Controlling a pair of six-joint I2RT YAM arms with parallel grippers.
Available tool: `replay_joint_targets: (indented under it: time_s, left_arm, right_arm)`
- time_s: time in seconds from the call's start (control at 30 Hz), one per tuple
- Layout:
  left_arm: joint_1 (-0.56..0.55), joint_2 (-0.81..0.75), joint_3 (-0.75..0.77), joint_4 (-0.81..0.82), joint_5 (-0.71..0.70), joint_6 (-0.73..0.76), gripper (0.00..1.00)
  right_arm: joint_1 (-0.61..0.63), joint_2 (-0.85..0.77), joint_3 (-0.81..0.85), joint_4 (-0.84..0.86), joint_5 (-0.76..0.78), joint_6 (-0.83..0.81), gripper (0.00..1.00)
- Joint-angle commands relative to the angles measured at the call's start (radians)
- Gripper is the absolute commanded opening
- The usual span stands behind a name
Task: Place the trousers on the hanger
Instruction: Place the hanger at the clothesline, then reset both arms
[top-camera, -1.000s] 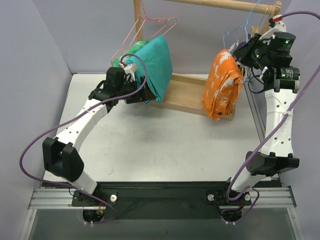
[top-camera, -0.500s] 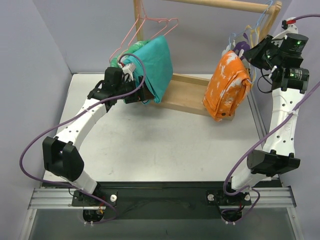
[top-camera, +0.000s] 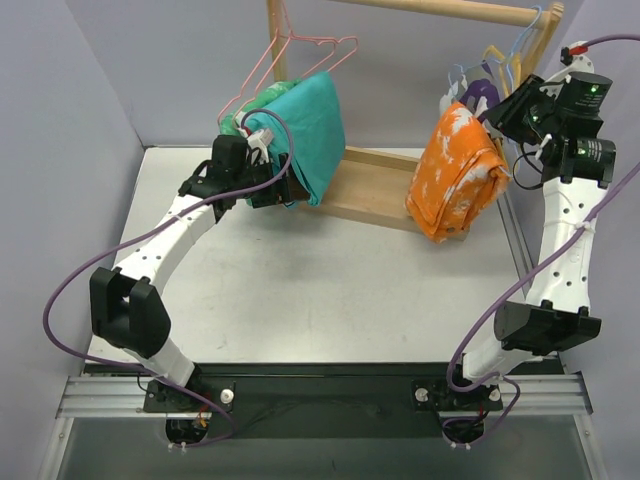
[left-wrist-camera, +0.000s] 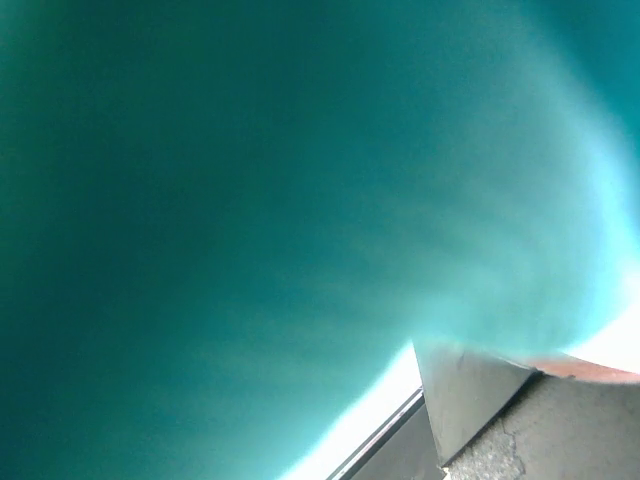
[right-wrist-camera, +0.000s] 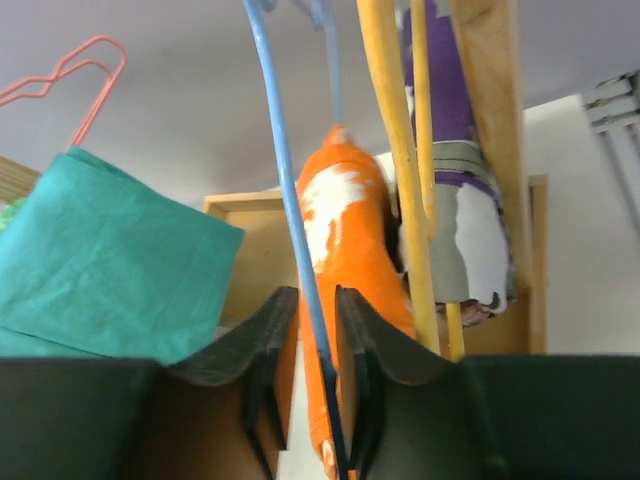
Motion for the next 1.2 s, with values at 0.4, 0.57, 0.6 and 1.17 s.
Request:
replay_joint_targets:
  time_s: [0.4, 0.57, 0.6, 1.17]
  left_arm:
    - [0.013, -0.054, -0.043, 0.059, 0.005, 0.017, 0.93]
    - [0.013, -0.126, -0.098, 0.073, -0.016, 0.022, 0.93]
    - [0.013, -0.154, -0.109, 0.073, -0.025, 0.025, 0.93]
    - [0.029, -0.476, -0.29, -0.075, -0.389, 0.075, 0.94]
  right_arm:
    - [-0.014, -0.184, -0.15, 0.032, -0.011, -0.07, 0.9]
    - [0.0, -0.295, -0.247, 0.045, -0.04, -0.116, 0.92]
    - [0.0, -0.333, -0.262, 0.045, -0.043, -0.13, 0.92]
    - [0.008, -0.847, -0.966, 0.123, -0.007, -0.095, 0.93]
